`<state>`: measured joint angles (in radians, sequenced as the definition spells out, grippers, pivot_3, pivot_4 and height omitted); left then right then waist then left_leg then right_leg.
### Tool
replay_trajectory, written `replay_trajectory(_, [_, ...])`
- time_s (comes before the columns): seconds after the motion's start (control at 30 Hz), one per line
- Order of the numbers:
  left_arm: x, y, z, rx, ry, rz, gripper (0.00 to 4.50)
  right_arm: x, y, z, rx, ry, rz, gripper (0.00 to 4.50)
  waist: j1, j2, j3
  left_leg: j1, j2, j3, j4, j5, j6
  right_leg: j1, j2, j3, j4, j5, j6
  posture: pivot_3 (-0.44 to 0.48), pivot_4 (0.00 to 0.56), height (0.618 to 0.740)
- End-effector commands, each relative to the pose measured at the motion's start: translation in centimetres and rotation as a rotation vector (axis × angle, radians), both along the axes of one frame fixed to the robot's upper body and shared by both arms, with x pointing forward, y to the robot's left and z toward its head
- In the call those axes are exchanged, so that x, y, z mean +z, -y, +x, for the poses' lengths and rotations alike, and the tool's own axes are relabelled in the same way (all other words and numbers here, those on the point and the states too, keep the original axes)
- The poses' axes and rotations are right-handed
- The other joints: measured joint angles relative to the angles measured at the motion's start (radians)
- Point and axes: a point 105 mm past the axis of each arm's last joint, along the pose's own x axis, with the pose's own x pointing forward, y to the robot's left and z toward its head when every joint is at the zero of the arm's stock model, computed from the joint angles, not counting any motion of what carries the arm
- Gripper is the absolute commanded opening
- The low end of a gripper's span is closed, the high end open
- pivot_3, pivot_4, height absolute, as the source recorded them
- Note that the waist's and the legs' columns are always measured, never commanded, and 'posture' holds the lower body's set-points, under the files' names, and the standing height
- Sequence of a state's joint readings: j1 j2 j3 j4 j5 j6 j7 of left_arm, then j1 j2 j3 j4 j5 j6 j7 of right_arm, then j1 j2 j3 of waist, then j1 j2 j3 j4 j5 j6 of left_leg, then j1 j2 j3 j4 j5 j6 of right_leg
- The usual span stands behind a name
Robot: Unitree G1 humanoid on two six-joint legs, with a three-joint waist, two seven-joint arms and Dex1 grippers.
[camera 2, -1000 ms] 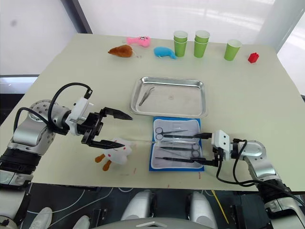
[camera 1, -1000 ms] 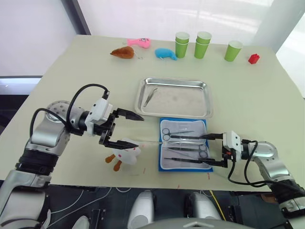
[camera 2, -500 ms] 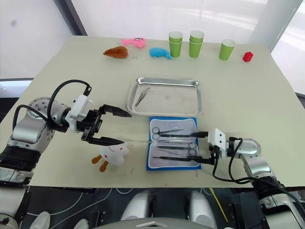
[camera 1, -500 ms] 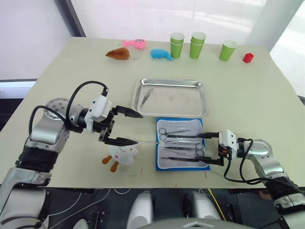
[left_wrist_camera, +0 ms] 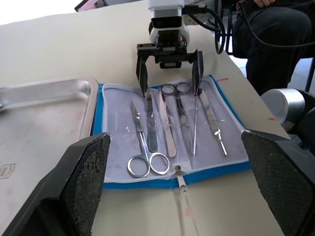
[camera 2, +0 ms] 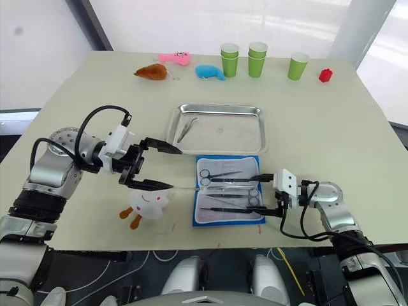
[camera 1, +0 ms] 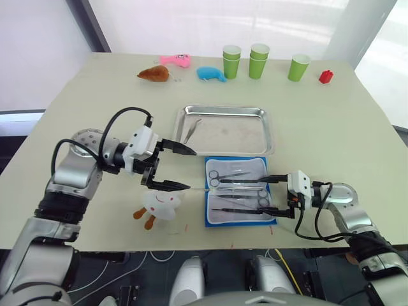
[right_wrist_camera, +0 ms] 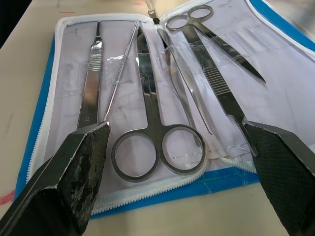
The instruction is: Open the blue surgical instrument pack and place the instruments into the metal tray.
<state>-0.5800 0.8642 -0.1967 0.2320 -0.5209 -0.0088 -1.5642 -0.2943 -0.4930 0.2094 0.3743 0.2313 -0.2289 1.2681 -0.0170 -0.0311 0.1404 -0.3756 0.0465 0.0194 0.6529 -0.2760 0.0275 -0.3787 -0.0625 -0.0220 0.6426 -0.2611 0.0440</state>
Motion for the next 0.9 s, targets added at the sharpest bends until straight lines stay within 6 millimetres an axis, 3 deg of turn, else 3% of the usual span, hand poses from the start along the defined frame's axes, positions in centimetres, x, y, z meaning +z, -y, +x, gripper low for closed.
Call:
replay_trajectory(0.03, [0.5,0.3,-0.1,-0.054,0.027,0.020,4.47,-4.6,-0.6,-2.3,0.055,-0.158,-0.130,4.50,-0.001,0.000,0.000,0.000,0.001,0.000,0.000,0.000,0.000,0.000,0.001,0.001,0.000,0.000,-0.001,0.000,0.150,0.740])
replay_trajectory(0.33, [-0.6,1.5,1.2,-0.044,0.017,0.060,4.47,-4.4,-1.5,-1.9,0.064,-0.149,-0.114,4.50,-0.001,0.000,0.000,0.007,0.011,0.004,-0.001,0.000,0.000,0.000,0.014,0.008,0.002,0.002,-0.008,0.000,0.150,0.740])
replay_trajectory(0.9, [-3.8,3.0,2.9,0.042,-0.017,0.097,4.47,-4.3,-2.1,-1.7,0.060,-0.140,-0.113,4.50,-0.003,0.000,0.000,0.013,0.011,0.007,-0.001,0.000,0.000,0.000,0.015,0.012,0.009,0.000,-0.012,0.000,0.150,0.740])
